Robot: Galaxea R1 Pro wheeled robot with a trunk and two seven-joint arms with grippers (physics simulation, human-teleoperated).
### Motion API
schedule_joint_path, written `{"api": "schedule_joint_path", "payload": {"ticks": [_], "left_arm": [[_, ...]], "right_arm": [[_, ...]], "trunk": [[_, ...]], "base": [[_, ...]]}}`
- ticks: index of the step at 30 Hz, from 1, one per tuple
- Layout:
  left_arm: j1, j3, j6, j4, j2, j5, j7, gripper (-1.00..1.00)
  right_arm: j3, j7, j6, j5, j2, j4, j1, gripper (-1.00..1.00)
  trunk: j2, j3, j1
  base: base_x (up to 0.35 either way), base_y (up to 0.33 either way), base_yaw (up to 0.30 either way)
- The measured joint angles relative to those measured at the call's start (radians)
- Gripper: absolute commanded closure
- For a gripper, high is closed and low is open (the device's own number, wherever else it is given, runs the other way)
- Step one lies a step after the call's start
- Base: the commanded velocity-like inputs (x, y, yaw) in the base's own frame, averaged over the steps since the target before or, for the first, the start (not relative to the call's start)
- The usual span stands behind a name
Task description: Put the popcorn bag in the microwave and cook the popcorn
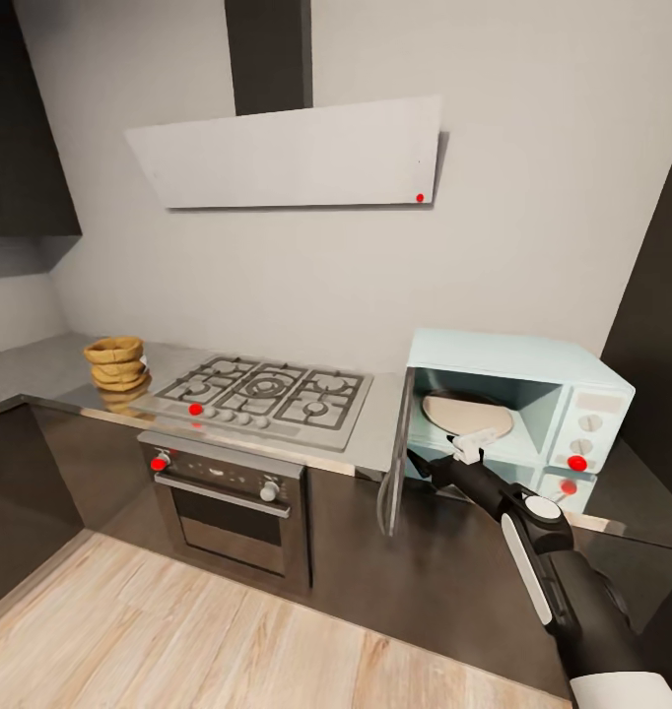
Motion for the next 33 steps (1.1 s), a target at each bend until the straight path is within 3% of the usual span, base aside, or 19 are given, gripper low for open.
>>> {"api": "schedule_joint_path", "payload": {"ticks": [14, 24, 31, 33], "left_arm": [[0.0, 0.0, 0.0, 0.0, 0.0, 0.0, 0.0, -1.0], [0.0, -0.002, 0.0, 0.001, -0.001, -0.001, 0.0, -1.0], [0.0, 0.005, 0.0, 0.001, -0.003, 0.001, 0.0, -1.0], [0.0, 0.032, 0.0, 0.001, -0.003, 0.001, 0.0, -1.0]], "right_arm": [[-0.001, -0.003, -0.002, 0.005, -0.002, 0.0, 0.0, -1.0], [-0.006, -0.001, -0.001, 0.0, -0.002, 0.0, 0.0, -1.0], [-0.006, -0.019, -0.01, 0.005, -0.003, 0.001, 0.0, -1.0], [-0.004, -0.02, -0.011, 0.006, -0.002, 0.002, 0.0, -1.0]], "trunk": [[0.0, -0.001, 0.0], [0.0, -0.001, 0.0], [0.0, -0.001, 0.001], [0.0, -0.001, 0.001]], "base": [[0.0, 0.0, 0.032], [-0.006, -0.261, 0.0], [-0.253, -0.176, 0.0], [-0.338, -0.017, 0.0]]}}
